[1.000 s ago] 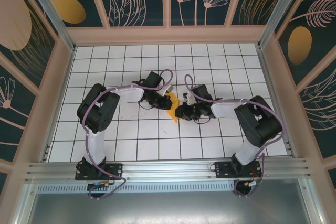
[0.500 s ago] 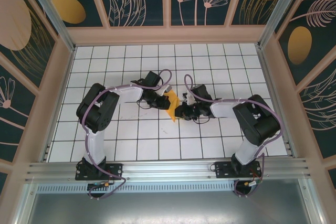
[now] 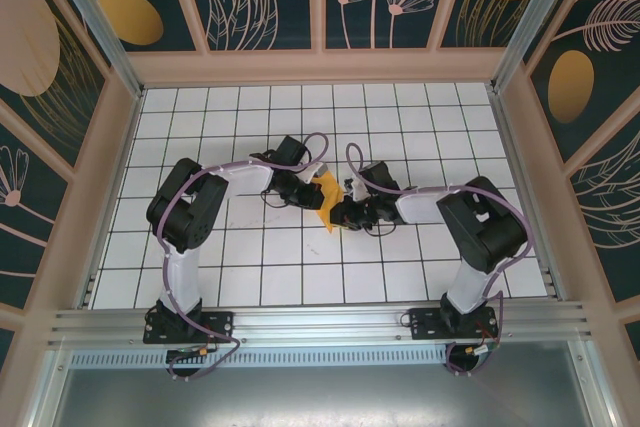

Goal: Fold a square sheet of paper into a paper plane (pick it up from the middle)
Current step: Third fold the triangle at the center of the table.

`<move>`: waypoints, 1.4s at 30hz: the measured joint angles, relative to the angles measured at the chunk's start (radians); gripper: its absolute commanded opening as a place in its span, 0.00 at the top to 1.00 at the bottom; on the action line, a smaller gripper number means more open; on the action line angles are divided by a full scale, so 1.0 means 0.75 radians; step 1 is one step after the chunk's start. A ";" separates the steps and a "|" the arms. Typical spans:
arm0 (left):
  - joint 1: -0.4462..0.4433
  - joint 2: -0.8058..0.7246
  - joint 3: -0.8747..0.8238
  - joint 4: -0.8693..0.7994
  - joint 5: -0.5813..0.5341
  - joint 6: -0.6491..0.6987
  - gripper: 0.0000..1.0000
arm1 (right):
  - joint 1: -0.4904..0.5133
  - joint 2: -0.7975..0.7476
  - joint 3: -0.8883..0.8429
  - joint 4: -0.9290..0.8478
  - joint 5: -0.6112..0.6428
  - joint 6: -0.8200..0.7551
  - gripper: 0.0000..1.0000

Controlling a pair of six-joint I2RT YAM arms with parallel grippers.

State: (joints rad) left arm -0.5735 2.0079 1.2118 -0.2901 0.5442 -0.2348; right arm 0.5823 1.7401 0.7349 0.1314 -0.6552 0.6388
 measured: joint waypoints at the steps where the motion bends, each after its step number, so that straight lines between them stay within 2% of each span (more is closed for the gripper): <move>1: 0.000 0.000 0.001 -0.001 0.000 0.004 0.92 | 0.000 0.005 0.000 0.001 0.001 0.000 0.81; 18: 0.007 0.020 0.038 -0.036 -0.004 0.035 0.91 | 0.004 -0.064 0.024 -0.044 0.005 0.005 0.81; 30: 0.007 0.040 0.069 -0.050 -0.004 0.055 0.91 | 0.020 0.019 0.035 -0.033 0.005 0.011 0.81; 42: 0.007 0.065 0.120 -0.108 -0.007 0.104 0.91 | 0.020 0.020 0.035 -0.035 0.006 0.015 0.81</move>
State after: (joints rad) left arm -0.5682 2.0567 1.3014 -0.3714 0.5392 -0.1566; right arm 0.5976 1.7550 0.7609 0.1055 -0.6506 0.6498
